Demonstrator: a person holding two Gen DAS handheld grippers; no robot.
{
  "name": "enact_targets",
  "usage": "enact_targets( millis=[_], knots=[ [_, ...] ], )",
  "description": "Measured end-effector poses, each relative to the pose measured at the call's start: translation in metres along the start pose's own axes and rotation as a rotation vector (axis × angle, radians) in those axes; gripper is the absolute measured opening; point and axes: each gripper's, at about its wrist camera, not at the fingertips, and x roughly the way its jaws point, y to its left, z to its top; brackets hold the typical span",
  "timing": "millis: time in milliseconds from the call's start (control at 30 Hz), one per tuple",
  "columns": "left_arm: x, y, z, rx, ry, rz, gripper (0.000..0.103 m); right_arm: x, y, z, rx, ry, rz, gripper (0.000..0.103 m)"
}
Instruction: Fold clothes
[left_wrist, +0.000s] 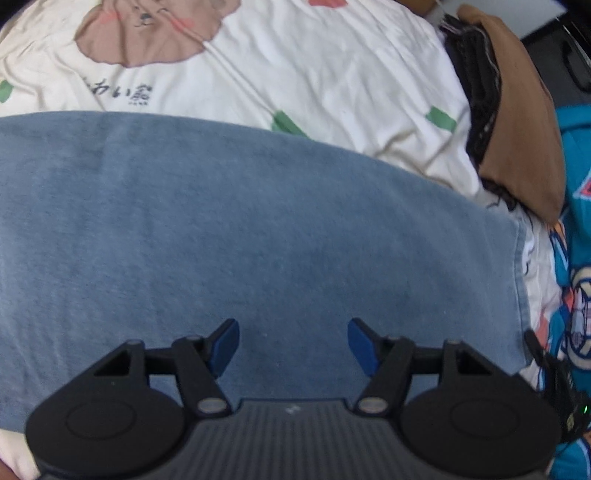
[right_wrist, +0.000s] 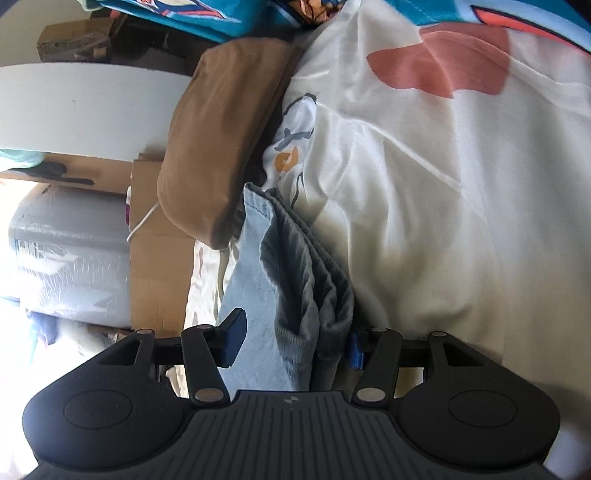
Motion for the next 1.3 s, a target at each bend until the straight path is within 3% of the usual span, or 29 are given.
enact_targets(
  millis=[200, 400, 500, 600, 1000, 1200, 1300],
  knots=[
    [0.01, 0.001, -0.008, 0.001, 0.026, -0.05, 0.068, -0.007, 0.014, 0.011, -0.044, 0.077, 0.133, 0.056],
    [0.023, 0.005, -0.016, -0.036, 0.054, -0.085, 0.069, 0.015, 0.012, 0.028, -0.09, 0.157, 0.052, 0.056],
    [0.025, 0.001, -0.019, -0.009, 0.053, -0.083, 0.07, 0.026, 0.011, 0.041, -0.114, 0.206, 0.039, 0.056],
    [0.026, 0.002, -0.019, -0.013, 0.052, -0.087, 0.072, 0.04, 0.013, 0.051, -0.134, 0.266, 0.041, 0.056],
    [0.027, -0.001, -0.021, -0.002, 0.043, -0.082, 0.076, 0.079, 0.016, 0.077, -0.105, 0.36, 0.062, 0.055],
    [0.024, -0.001, -0.02, -0.003, 0.042, -0.096, 0.076, 0.097, 0.035, 0.08, -0.171, 0.439, 0.073, 0.055],
    [0.023, 0.0, -0.019, -0.008, 0.04, -0.099, 0.076, 0.101, 0.048, 0.08, -0.212, 0.471, 0.117, 0.041]
  ],
)
